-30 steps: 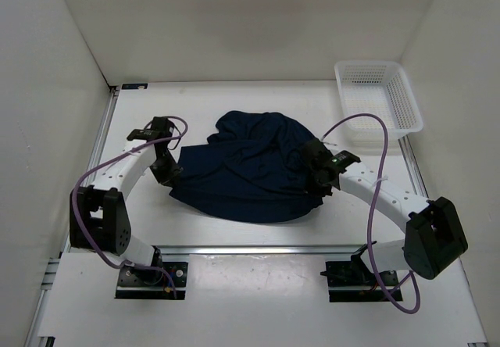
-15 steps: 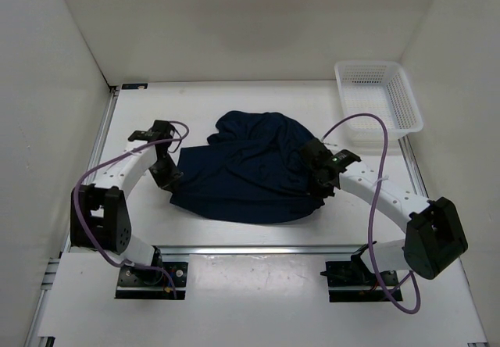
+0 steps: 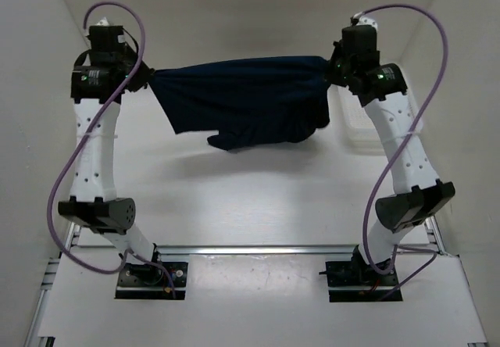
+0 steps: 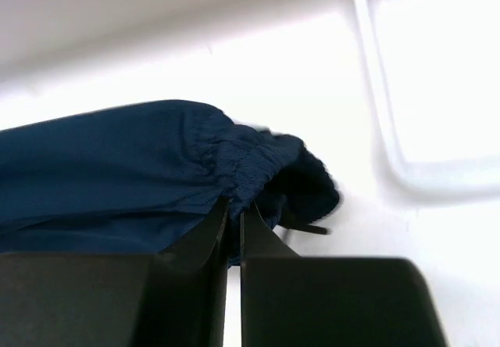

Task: Fold and stack the shorts
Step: Flatten the shorts out

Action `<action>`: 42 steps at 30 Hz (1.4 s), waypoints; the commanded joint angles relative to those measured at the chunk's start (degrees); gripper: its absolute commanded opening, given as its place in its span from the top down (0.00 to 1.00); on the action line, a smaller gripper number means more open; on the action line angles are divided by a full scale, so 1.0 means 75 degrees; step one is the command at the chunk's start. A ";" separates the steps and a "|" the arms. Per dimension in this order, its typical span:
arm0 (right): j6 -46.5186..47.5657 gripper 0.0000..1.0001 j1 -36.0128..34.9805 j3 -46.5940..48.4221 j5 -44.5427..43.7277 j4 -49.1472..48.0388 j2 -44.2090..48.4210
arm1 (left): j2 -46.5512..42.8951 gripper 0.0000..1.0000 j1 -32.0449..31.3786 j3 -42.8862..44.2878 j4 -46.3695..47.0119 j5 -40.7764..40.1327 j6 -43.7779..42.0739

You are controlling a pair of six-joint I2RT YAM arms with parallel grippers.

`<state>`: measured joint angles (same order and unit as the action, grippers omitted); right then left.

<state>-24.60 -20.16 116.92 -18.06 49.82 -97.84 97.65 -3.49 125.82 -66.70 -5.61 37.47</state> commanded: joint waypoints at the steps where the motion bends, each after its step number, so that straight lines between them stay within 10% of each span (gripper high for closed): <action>1: 0.0737 1.00 0.0052 0.0504 0.0099 -0.0021 0.0574 | -0.1423 0.90 0.0113 -0.0153 0.0160 -0.0027 0.0007; 7: 0.0199 1.00 -0.0439 -0.4495 0.0030 -0.1708 0.3502 | -0.3583 0.90 0.0113 -0.4832 0.1122 0.0454 0.0346; 9: -0.0337 0.69 -0.0533 -0.6630 0.0030 -0.1815 0.4648 | -0.4308 0.90 0.0009 -0.6246 0.1217 0.0455 0.0510; 11: -0.0714 0.17 -0.0675 -0.8273 -0.0063 -0.1653 0.5656 | -0.4755 0.90 -0.0109 -0.8145 0.1392 0.0676 0.0792; 12: -0.1343 0.10 -0.0768 -0.8660 -0.0168 -0.1175 0.5953 | -0.4758 0.65 -0.0109 -0.8696 0.1393 0.0851 0.0885; 14: -0.1909 0.05 -0.0769 -0.9421 -0.0321 -0.0727 0.6469 | -0.4688 0.45 -0.0109 -0.9906 0.1393 0.1272 0.1027; 24: -0.3727 0.44 -0.0769 -0.9812 0.1703 -0.0571 0.6051 | -0.3844 0.34 -0.0109 -0.9534 0.1100 0.0794 0.1167; 30: -0.4852 0.24 -0.0500 -1.1075 0.3169 -0.2165 0.5850 | -0.3316 0.21 -0.0109 -1.0505 0.1602 0.1203 0.1343; 42: -0.4958 0.36 0.0802 -1.1805 0.4319 -0.3805 0.4750 | -0.0997 0.18 -0.0109 -1.0436 0.2717 0.1053 0.1355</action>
<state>-61.25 -14.87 29.06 10.83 26.63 -60.23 88.40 -4.14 45.93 -49.50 3.77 47.59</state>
